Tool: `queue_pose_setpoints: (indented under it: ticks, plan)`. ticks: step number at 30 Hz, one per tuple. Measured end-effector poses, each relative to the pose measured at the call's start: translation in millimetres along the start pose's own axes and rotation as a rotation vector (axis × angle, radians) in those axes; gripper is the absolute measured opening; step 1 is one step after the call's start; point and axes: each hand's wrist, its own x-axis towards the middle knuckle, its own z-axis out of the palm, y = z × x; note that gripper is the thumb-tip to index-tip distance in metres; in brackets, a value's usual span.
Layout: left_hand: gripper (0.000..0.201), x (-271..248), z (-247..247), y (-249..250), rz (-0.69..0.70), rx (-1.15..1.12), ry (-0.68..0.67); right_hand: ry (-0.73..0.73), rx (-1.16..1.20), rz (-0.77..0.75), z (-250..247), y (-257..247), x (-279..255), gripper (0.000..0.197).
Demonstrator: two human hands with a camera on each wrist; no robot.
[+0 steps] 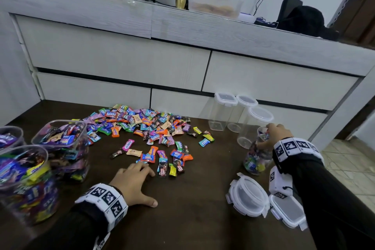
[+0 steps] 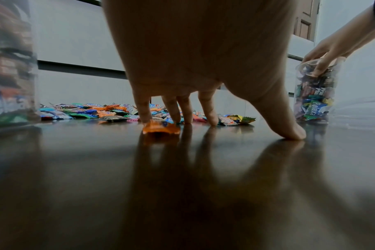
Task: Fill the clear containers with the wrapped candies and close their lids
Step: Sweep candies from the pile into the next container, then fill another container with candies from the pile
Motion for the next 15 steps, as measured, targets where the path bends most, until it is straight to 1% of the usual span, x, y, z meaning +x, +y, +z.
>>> queue_pose_setpoints:
  ticks: [3, 5, 7, 8, 11, 13, 15]
  plan:
    - [0.082, 3, -2, -1, -0.003, 0.014, 0.0, -0.003, 0.023, 0.021, -5, -1, 4, 0.077]
    - [0.075, 6, -5, -2, -0.012, 0.005, -0.002, 0.064, 0.104, 0.025, -12, -6, 14, 0.083]
    - [0.067, 9, -7, -2, -0.026, -0.008, 0.008, 0.122, 0.158, 0.041, -21, -13, 29, 0.079]
    - [0.064, 10, -8, -2, -0.03, -0.011, 0.015, 0.124, 0.162, 0.059, -24, -16, 38, 0.076]
    - [0.059, 15, -9, -4, -0.027, -0.008, 0.036, 0.071, 0.225, 0.082, -28, -21, 63, 0.067]
    - [0.059, 17, -10, -6, -0.023, -0.008, 0.036, -0.01, 0.265, 0.06, -21, -22, 78, 0.062]
    - [0.061, 19, -12, -7, -0.018, -0.009, 0.024, -0.097, 0.224, 0.038, -14, -25, 85, 0.056]
